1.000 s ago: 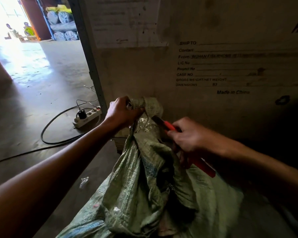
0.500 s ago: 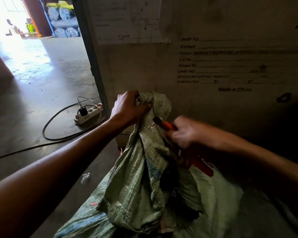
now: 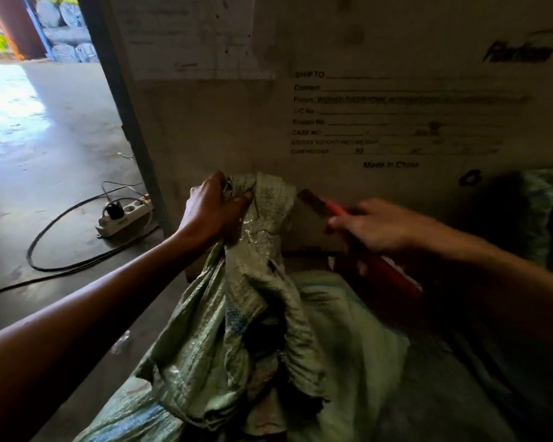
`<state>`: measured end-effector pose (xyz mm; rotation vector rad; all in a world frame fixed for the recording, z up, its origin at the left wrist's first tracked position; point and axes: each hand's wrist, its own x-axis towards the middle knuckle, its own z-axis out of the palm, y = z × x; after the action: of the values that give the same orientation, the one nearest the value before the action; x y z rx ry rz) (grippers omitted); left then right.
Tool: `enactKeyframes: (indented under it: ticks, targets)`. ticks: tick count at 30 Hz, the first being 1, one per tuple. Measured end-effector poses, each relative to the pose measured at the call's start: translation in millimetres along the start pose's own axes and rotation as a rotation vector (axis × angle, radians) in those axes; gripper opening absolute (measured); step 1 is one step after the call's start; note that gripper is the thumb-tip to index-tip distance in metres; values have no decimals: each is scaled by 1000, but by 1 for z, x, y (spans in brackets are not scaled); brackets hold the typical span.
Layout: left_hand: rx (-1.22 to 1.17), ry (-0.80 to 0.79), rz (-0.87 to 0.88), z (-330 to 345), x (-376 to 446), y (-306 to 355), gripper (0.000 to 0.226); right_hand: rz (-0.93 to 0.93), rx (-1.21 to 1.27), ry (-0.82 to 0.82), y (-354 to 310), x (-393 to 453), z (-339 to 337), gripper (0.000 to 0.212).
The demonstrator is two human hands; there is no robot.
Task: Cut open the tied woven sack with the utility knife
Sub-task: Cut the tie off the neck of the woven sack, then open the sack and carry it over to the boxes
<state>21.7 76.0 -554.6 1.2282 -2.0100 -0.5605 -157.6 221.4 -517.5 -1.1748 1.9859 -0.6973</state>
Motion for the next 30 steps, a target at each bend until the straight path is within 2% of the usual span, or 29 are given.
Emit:
enactKeyframes:
  ticks: [2,3,4,6,7,8,9,11,14,17,19,21,23,24,26,27,29,30]
  targets:
    - [-33,-57,25,17,-11,14,28,-10,-30,214,40,7,-22,30]
    - [-51,-97,54,25,-18,22,27,-28,-91,265,66,10,-28,32]
    - [-66,-149,85,36,-26,31,28,0,-172,281,95,11,-32,37]
    - [-53,-246,146,60,-43,44,33,129,-276,264,156,14,-27,64]
    - [-30,-294,173,72,-51,50,36,231,-250,270,188,13,-20,75]
    - [-6,-337,193,81,-58,53,38,324,-201,288,215,12,-12,71]
    - [15,-379,209,91,-65,56,38,391,-177,304,241,10,-2,58]
    - [42,-416,224,104,-73,60,39,395,-227,323,278,2,20,39]
    - [36,-425,230,112,-80,63,37,379,-312,323,315,-9,48,34]
    - [19,-421,221,114,-81,62,33,545,-431,237,337,-5,69,40]
    - [17,-422,213,112,-78,60,32,548,-494,218,336,-3,72,42]
    - [14,-413,193,110,-75,57,32,464,-489,308,325,3,62,38]
    - [-19,-388,144,107,-70,54,31,269,-307,470,293,14,47,36]
    - [-48,-362,115,104,-66,52,30,154,-107,498,266,18,38,38]
    - [-80,-309,57,96,-58,51,31,-56,328,368,204,20,29,33]
    - [-75,-291,32,92,-54,51,32,-130,435,260,176,19,30,27]
    - [-60,-319,1,86,-46,47,33,-227,460,102,140,15,39,16]
    - [-56,-377,-10,83,-41,43,34,-235,499,76,131,16,45,17]
